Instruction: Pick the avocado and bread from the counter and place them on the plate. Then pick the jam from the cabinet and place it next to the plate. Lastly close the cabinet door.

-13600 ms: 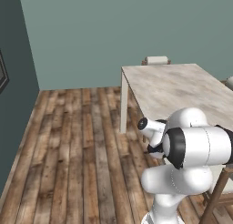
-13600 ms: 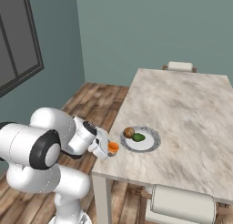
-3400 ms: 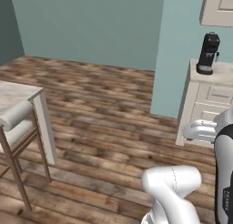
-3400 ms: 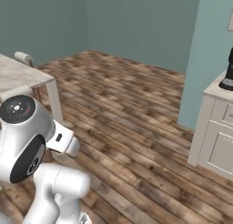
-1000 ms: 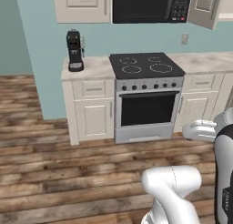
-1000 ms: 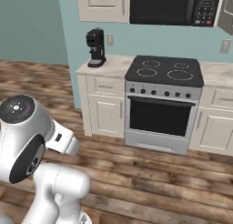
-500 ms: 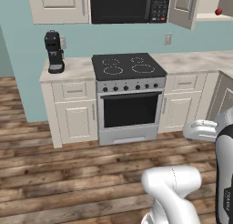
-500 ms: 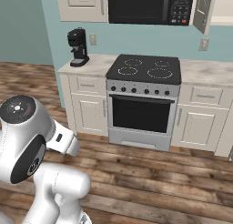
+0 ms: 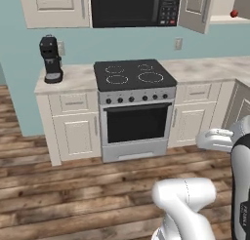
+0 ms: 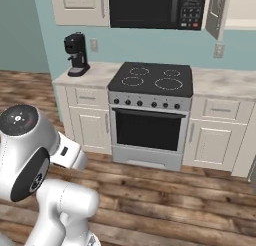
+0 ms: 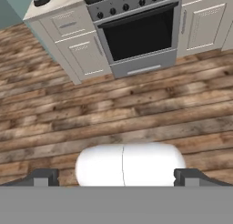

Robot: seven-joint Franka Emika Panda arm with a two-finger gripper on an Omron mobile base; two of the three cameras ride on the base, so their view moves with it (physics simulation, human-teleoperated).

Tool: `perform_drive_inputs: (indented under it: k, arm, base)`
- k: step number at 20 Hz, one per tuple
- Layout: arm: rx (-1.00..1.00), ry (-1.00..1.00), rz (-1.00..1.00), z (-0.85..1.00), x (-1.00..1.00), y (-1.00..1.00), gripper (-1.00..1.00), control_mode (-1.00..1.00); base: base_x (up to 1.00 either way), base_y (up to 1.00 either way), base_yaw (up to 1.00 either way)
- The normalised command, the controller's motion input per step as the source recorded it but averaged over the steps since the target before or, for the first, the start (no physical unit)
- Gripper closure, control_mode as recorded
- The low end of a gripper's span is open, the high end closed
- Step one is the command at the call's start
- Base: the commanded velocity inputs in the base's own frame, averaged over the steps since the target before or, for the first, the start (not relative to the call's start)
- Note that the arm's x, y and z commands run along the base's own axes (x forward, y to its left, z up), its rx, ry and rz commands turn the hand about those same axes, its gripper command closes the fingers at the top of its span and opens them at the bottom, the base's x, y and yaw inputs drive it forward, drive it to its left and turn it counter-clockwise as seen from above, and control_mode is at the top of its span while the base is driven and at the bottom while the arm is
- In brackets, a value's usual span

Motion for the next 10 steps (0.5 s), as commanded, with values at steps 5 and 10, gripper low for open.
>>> perform_drive_inputs:
  k: [5,10]
  arm:
    - [0.0,0.0,0.0,0.0,0.0,0.0,-1.0,1.0]
    - [0.0,0.0,0.0,0.0,0.0,0.0,-1.0,1.0]
  base:
    - [0.43,-0.49,-0.01]
    - [0.22,-0.69,-0.04]
